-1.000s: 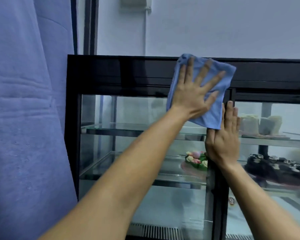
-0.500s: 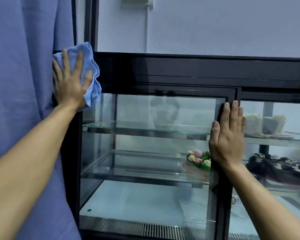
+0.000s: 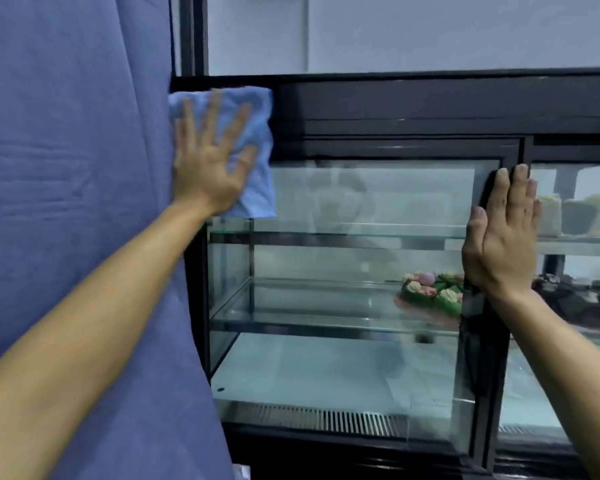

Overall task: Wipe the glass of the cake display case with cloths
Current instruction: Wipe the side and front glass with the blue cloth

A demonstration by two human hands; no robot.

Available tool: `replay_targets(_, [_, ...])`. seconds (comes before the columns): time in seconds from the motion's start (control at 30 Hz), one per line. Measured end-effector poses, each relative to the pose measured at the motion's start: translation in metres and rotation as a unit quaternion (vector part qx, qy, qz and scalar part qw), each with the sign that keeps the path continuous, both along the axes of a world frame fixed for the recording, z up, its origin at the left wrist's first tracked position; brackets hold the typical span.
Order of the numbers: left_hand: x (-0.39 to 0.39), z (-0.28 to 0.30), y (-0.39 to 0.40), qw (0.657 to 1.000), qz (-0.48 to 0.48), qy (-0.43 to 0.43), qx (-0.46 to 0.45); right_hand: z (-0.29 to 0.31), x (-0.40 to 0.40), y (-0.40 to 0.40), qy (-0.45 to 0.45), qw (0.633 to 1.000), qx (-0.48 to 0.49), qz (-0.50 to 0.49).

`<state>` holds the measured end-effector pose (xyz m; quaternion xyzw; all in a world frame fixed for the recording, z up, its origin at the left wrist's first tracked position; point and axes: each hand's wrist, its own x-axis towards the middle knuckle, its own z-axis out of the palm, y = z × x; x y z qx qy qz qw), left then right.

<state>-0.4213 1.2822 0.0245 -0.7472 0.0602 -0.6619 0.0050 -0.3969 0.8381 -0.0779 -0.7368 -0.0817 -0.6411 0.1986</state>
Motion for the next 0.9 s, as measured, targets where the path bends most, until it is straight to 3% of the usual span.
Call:
replay_targets(0.07, [-0.007, -0.025, 0.025, 0.997, -0.018, 0.019, -0.069, 0.001, -0.001, 0.004, 0.002, 1.0, 0.006, 0.001])
replay_targets(0.17, [-0.01, -0.098, 0.022, 0.995, -0.029, 0.047, -0.087, 0.002, -0.003, 0.012, -0.002, 1.0, 0.021, 0.003])
replay_targets(0.37, [-0.038, -0.359, 0.027, 0.976, -0.044, 0.195, -0.09, -0.002, -0.004, 0.026, -0.005, 0.999, 0.043, -0.013])
replay_targets(0.43, [-0.052, -0.415, 0.028, 0.96, -0.034, 0.263, -0.086, -0.001, -0.003, 0.029, -0.008, 0.998, 0.051, -0.025])
replay_targets(0.53, [-0.045, -0.41, 0.027, 0.96, -0.03, 0.26, -0.101, 0.001, -0.003, 0.031, 0.004, 0.998, 0.051, -0.024])
replay_targets(0.67, [-0.018, -0.283, 0.025, 0.987, -0.02, 0.13, -0.095, -0.002, -0.002, 0.025, 0.002, 0.998, 0.044, -0.035])
replay_targets(0.73, [-0.016, -0.253, 0.025, 0.99, -0.009, 0.117, -0.083, -0.001, -0.004, 0.025, 0.006, 0.998, 0.043, -0.04])
replay_targets(0.8, [-0.02, -0.277, 0.028, 0.988, -0.006, 0.141, -0.059, -0.002, -0.006, 0.026, 0.019, 0.998, 0.039, -0.043])
replay_targets(0.9, [-0.043, -0.381, 0.035, 0.97, -0.002, 0.24, -0.04, -0.007, -0.009, 0.023, 0.034, 0.999, 0.021, -0.033])
